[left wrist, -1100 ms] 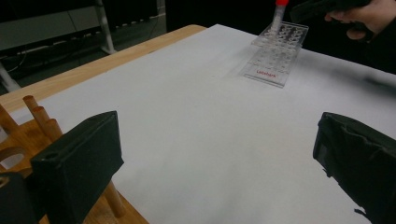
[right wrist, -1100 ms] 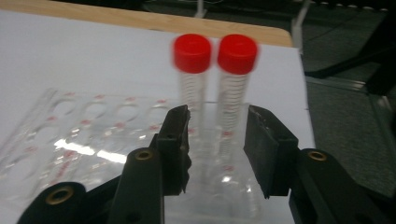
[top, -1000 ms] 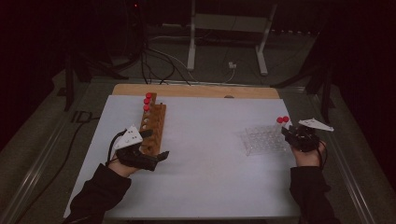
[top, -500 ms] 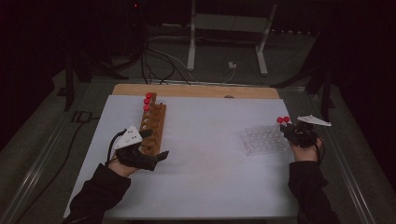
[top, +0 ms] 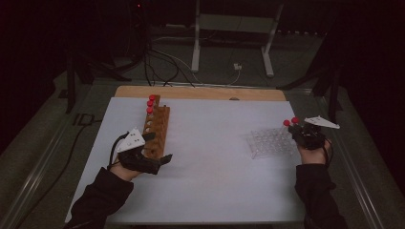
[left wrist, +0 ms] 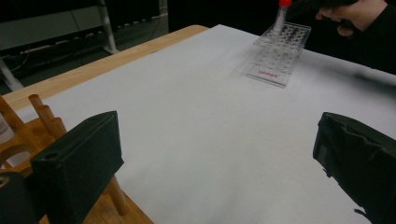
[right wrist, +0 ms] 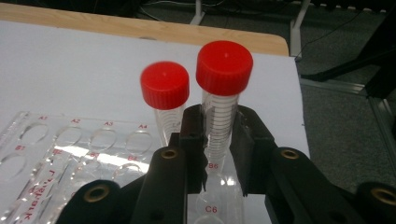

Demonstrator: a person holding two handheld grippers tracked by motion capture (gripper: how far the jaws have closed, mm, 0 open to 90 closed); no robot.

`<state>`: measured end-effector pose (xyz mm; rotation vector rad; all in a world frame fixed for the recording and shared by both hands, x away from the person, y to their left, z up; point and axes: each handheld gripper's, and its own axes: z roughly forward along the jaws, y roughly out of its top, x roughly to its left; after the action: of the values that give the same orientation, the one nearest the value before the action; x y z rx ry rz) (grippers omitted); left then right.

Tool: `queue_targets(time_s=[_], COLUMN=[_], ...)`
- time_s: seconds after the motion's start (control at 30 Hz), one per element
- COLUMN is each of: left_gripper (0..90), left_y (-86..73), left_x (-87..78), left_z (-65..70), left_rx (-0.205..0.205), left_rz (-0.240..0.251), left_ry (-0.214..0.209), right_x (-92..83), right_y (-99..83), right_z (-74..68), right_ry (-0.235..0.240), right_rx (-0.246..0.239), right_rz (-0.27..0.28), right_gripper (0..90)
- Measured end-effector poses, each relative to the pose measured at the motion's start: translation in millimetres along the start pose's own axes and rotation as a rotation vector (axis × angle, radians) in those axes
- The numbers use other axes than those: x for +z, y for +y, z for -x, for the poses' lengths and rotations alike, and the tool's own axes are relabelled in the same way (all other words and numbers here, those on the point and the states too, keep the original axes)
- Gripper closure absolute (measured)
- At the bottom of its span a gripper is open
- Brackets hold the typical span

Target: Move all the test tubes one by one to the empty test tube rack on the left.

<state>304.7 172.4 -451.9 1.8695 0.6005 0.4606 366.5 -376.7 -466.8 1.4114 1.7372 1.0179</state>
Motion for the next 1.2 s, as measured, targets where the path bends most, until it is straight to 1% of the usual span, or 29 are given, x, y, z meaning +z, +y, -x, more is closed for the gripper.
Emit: queue_targets(time_s=[0.13, 0.2, 0.33, 0.4, 0.5, 0.63, 0.73, 0.83, 0.9, 0.93, 1.0, 1.03, 1.1, 1.2], left_gripper=[2.1, 2.1, 2.1, 2.1, 2.1, 2.1, 2.1, 2.1, 2.1, 2.1, 2.1, 2.1, 2.1, 2.1], left_y=[0.2, 0.5, 1.0, 1.5, 2.1, 2.9, 3.9, 4.9, 5.6, 5.9, 7.3, 8.2, 9.9, 11.8], left_x=[-0.3, -0.8, -1.1, -1.2, -1.2, -1.8, -2.1, -2.0, -1.8, -1.7, -1.1, -0.8, 0.1, 1.7], left_z=[0.1, -0.2, 0.0, 0.2, 0.7, 1.6, 2.3, 3.2, 4.0, 4.6, 5.3, 6.3, 7.7, 9.9], left_rx=[-0.003, -0.005, -0.002, -0.004, -0.002, 0.003, 0.006, 0.007, 0.010, 0.011, 0.009, 0.015, 0.019, 0.024], left_rz=[0.001, 0.002, 0.001, 0.001, -0.002, -0.005, -0.007, -0.010, -0.012, -0.013, -0.017, -0.020, -0.022, -0.025], left_ry=[-0.003, -0.004, -0.003, -0.006, -0.008, -0.007, -0.014, -0.020, -0.028, -0.028, -0.043, -0.041, -0.053, -0.066], right_x=[-10.8, -18.1, -34.2, -42.4, -52.8, -62.4, -69.3, -75.2, -77.8, -78.6, -80.3, -81.0, -82.0, -82.4], right_y=[5.4, 9.3, 17.2, 20.2, 23.5, 25.5, 27.9, 30.8, 32.8, 34.0, 36.0, 36.9, 38.1, 38.6], right_z=[-0.4, -0.8, -2.2, -2.4, -4.8, -13.2, -21.3, -33.1, -43.8, -48.8, -59.3, -64.8, -75.1, -90.8], right_ry=[-0.002, -0.005, -0.027, -0.025, -0.016, -0.002, 0.023, 0.062, 0.088, 0.108, 0.145, 0.162, 0.200, 0.237], right_rx=[-0.005, -0.009, -0.023, -0.021, -0.026, -0.047, -0.062, -0.085, -0.107, -0.116, -0.130, -0.141, -0.155, -0.188], right_rz=[0.030, 0.048, 0.078, 0.089, 0.088, 0.062, 0.061, 0.066, 0.072, 0.075, 0.082, 0.085, 0.091, 0.090], right_gripper=[75.2, 75.2, 75.2, 75.2, 75.2, 75.2, 75.2, 75.2, 75.2, 75.2, 75.2, 75.2, 75.2, 75.2])
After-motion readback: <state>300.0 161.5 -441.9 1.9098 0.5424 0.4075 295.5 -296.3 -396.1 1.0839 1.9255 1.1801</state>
